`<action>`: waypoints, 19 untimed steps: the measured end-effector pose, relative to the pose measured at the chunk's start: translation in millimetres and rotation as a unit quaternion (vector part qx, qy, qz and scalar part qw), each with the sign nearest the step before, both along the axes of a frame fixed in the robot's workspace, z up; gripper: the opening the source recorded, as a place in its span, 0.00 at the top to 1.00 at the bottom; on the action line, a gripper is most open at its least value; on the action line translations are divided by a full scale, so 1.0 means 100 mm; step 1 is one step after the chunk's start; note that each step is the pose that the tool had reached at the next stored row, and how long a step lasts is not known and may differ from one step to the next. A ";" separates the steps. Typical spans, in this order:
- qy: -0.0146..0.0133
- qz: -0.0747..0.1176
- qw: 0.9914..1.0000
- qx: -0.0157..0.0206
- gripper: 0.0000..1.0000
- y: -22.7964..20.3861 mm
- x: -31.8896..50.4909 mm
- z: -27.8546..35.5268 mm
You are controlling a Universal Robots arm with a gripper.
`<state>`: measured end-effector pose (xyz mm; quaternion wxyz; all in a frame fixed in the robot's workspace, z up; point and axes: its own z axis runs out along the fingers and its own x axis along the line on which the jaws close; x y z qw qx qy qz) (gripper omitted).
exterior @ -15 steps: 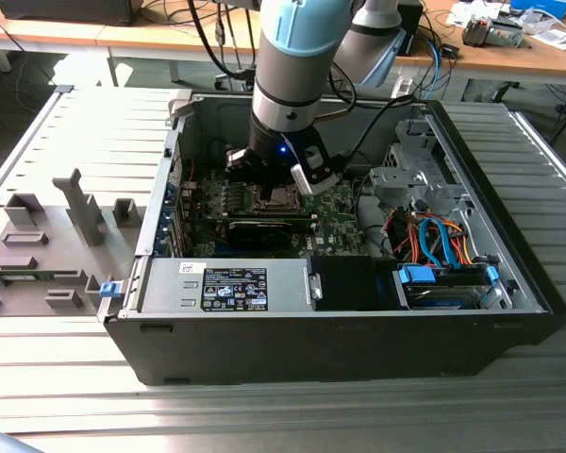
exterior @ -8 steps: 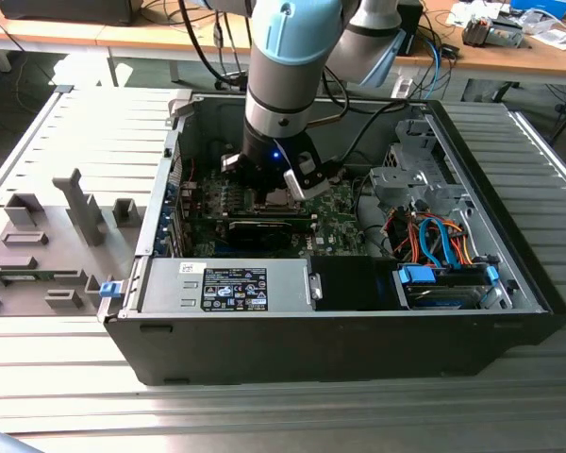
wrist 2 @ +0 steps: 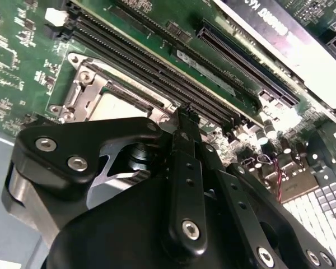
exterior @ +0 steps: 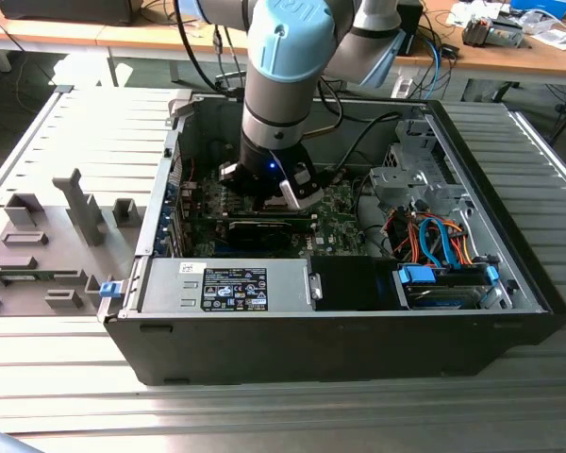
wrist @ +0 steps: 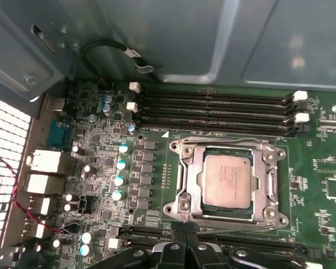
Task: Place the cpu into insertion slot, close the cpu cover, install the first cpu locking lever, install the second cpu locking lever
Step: 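Install the second cpu locking lever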
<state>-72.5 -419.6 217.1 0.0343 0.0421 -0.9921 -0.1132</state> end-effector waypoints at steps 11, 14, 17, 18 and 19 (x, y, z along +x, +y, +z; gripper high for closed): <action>0.000 0.004 1.000 0.000 0.89 0.082 -0.134 -0.178; 0.000 0.009 1.000 0.000 0.89 0.110 -0.134 -0.200; 0.000 0.013 1.000 0.000 0.89 0.141 -0.135 -0.208; 0.000 0.015 1.000 -0.003 0.89 0.153 -0.136 -0.208; 0.000 0.015 1.000 -0.007 0.89 0.157 -0.139 -0.208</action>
